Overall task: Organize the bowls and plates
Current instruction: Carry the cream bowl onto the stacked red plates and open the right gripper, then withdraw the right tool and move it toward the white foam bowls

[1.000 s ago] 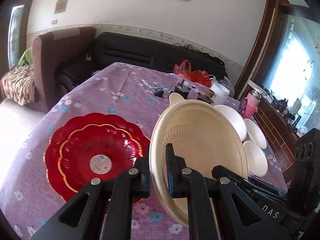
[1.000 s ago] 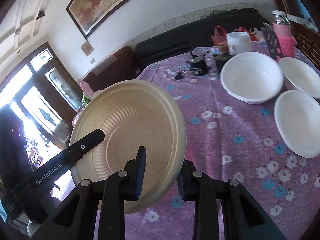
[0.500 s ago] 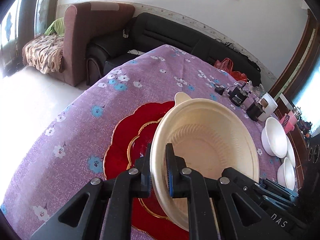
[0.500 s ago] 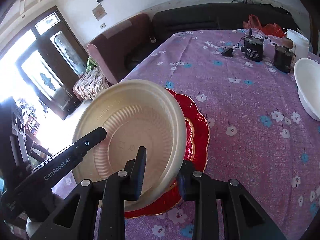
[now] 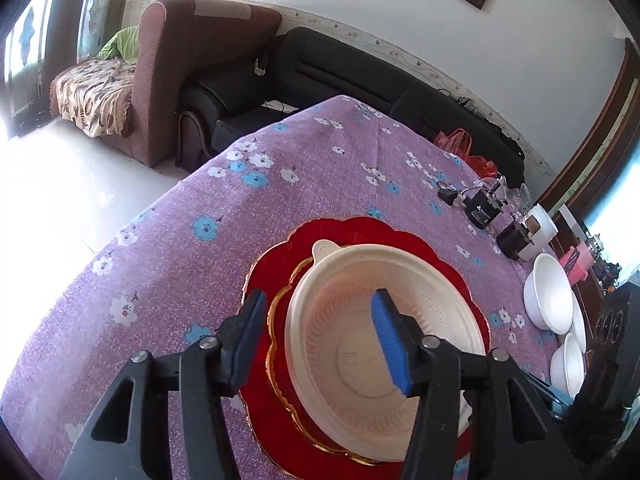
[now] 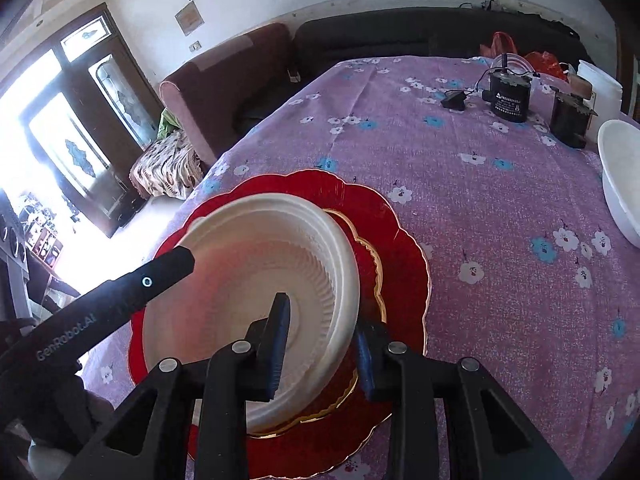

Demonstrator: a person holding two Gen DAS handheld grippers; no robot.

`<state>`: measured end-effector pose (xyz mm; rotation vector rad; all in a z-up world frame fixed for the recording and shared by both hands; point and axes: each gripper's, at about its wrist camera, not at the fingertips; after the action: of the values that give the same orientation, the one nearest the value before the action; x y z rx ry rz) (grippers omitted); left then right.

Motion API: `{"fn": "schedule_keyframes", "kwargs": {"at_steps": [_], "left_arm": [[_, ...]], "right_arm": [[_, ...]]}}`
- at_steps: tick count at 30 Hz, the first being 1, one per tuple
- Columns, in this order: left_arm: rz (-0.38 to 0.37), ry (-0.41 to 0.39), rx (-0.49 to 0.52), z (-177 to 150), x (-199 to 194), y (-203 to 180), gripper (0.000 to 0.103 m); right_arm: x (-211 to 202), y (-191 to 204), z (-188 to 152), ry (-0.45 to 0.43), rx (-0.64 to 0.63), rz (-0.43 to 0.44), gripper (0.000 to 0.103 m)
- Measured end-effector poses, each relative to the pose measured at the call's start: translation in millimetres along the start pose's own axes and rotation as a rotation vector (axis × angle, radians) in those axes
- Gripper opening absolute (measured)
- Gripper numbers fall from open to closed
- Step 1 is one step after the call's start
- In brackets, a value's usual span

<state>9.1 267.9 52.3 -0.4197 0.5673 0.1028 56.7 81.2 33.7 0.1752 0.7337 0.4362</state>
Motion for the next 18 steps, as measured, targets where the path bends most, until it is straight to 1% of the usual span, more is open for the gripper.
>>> {"fn": "schedule_keyframes", "kwargs": {"at_steps": [3, 6, 8, 9, 11, 13, 14, 17, 18], "left_arm": [[-0.002, -0.035, -0.002, 2, -15, 0, 0.056], [-0.004, -0.076, -0.019, 1, -35, -1, 0.058], [-0.006, -0.109, -0.029, -2, -51, -2, 0.061], [-0.004, -0.132, -0.028, -5, -62, -5, 0.064], [0.003, -0.167, -0.023, -10, -79, -9, 0.067], [0.004, -0.203, -0.009, -16, -95, -17, 0.071], [0.004, -0.226, 0.008, -20, -103, -23, 0.073], [-0.01, -0.258, 0.055, -28, -117, -44, 0.074], [-0.024, -0.258, 0.071, -31, -119, -52, 0.074]], "right_arm": [[-6, -1, 1, -0.025, 0.01, 0.003, 0.043], [-20, -5, 3, -0.069, 0.027, 0.007, 0.046], [-35, -8, 3, -0.112, 0.039, 0.013, 0.048], [-43, -10, 2, -0.133, 0.045, 0.015, 0.053], [-58, -15, 1, -0.168, 0.056, 0.018, 0.054], [-76, -17, -2, -0.198, 0.055, 0.037, 0.054], [-84, -17, -3, -0.211, 0.049, 0.046, 0.056], [-111, -19, -10, -0.261, 0.028, 0.071, 0.07], [-119, -20, -11, -0.271, 0.026, 0.08, 0.07]]}}
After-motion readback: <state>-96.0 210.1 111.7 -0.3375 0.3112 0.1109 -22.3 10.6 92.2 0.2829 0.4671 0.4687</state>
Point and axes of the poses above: each gripper's, at about its wrist camera, not at the fingertips, and x roughly the way its jaws point, y to its left, z to its top, and after that the axes turned 12 degrees about -y, right-handed
